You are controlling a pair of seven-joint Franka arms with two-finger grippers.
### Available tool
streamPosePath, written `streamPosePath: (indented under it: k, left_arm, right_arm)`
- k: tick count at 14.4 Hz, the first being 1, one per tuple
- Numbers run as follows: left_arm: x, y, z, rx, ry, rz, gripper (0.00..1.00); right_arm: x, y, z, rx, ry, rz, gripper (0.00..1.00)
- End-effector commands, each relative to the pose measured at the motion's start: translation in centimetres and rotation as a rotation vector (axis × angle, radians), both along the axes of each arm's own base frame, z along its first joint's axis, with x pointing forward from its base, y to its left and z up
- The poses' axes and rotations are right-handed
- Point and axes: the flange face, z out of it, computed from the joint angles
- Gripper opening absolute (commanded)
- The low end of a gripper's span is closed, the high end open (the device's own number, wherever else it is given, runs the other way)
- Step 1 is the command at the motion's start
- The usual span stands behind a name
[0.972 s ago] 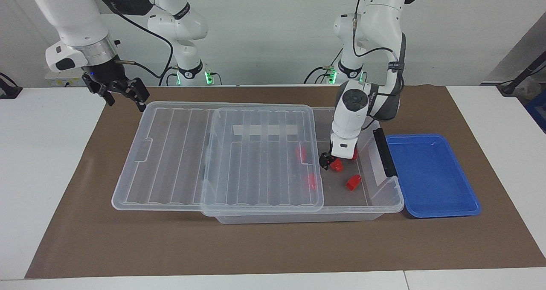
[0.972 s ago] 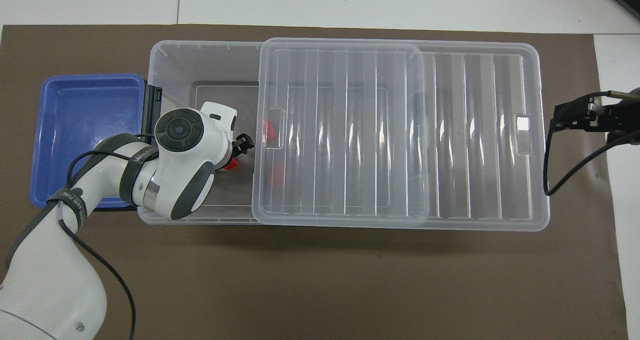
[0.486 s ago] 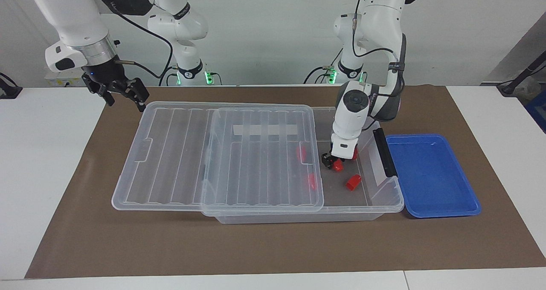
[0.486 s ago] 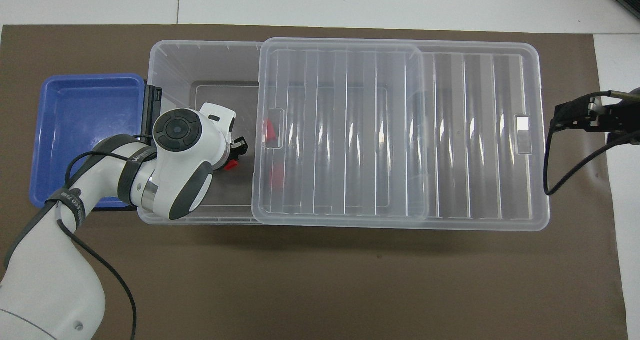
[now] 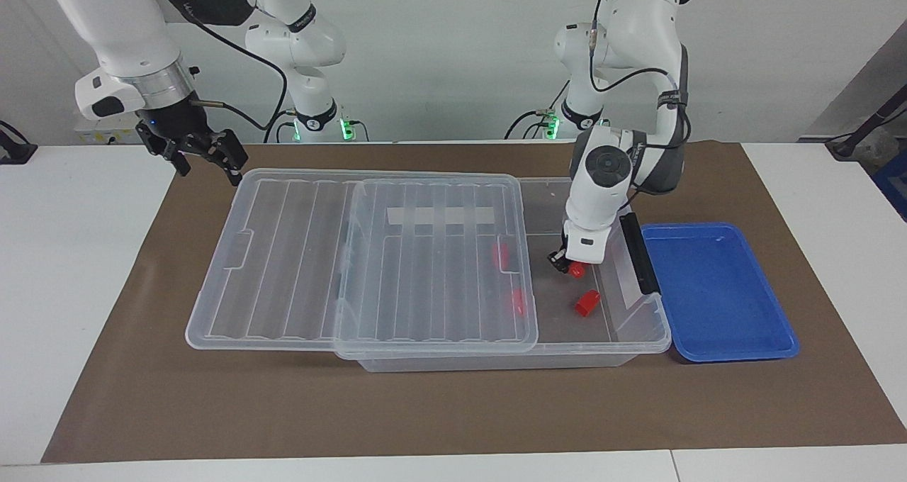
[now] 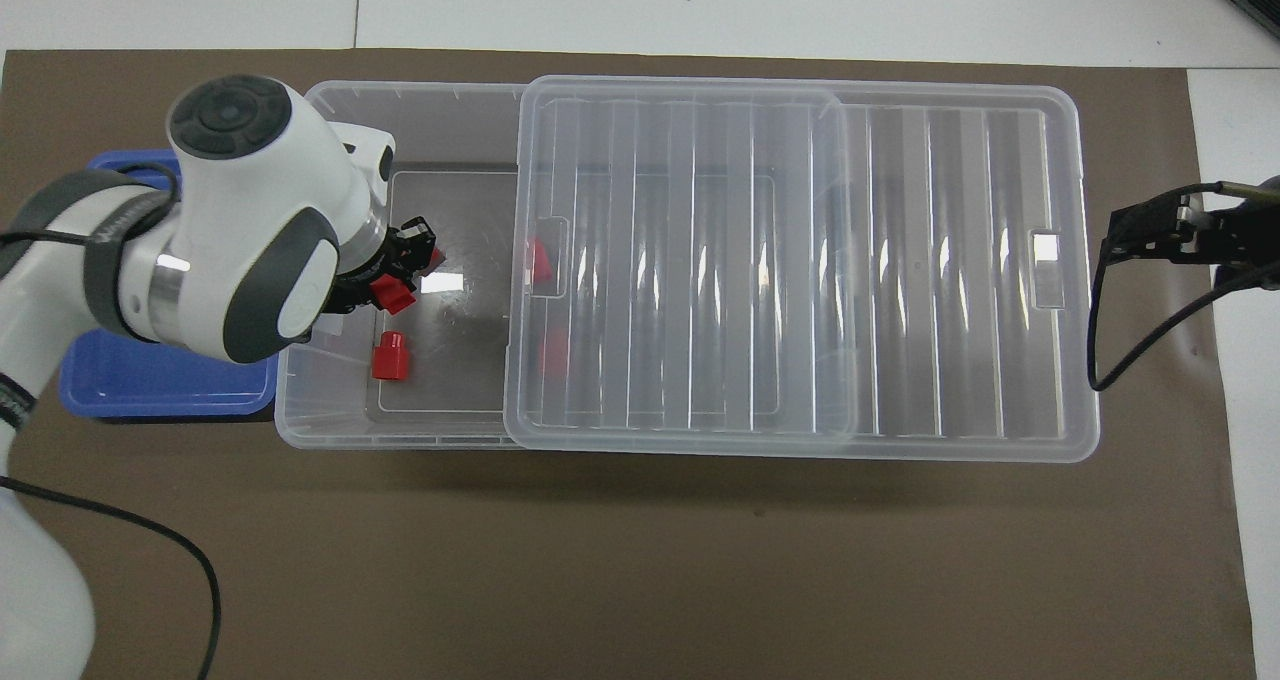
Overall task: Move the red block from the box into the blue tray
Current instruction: 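Grasp a red block with the left gripper and lift it, then carry the red block over the blue tray with the left gripper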
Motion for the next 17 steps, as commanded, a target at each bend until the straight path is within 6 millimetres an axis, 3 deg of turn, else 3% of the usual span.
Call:
streamPosePath:
  k: [1,3,5,7,9,12,13,17]
  left_arm:
    - [1.1,4.7,6.5,-0.058,0.085,0.063,0.0]
    - [0.8,10.0,8.0,-0.085,0.153,-0.097,0.0]
    - [1.2,16.8,8.7,-0.105,0.098,-0.367,0.0]
    - [-0.1,22.3,5.1,-0.07,0.013,-0.455,0.0]
    - [-1.9,24.1,1.2,-0.046,-0.052,-0.508,0.0]
    - [-2.2,25.3,-3.9,-0.004,-0.114,-0.659,0.0]
    - [-2.2,26.7,-5.3,-0.003,-0.127,-0.649,0.0]
    - [-2.1,27.8,-9.1,-0.015,-0.131,-0.625,0.0]
  right_arm:
    - [0.1,-0.1,0.2,0.011,0.004,-0.013,1.0]
    - [0.1,-0.2,0.2,0.011,0.004,-0.016,1.0]
    - [0.1,-0.1,0.2,0.011,0.004,-0.013,1.0]
    - [0.1,-0.1,0.2,0.011,0.004,-0.014,1.0]
    - [0.1,-0.1,0.2,0.011,0.004,-0.014,1.0]
    - [0.1,-0.1,0.2,0.011,0.004,-0.014,1.0]
    - [0.1,-0.1,0.2,0.011,0.004,-0.016,1.0]
    - [0.1,-0.1,0.2,0.011,0.004,-0.013,1.0]
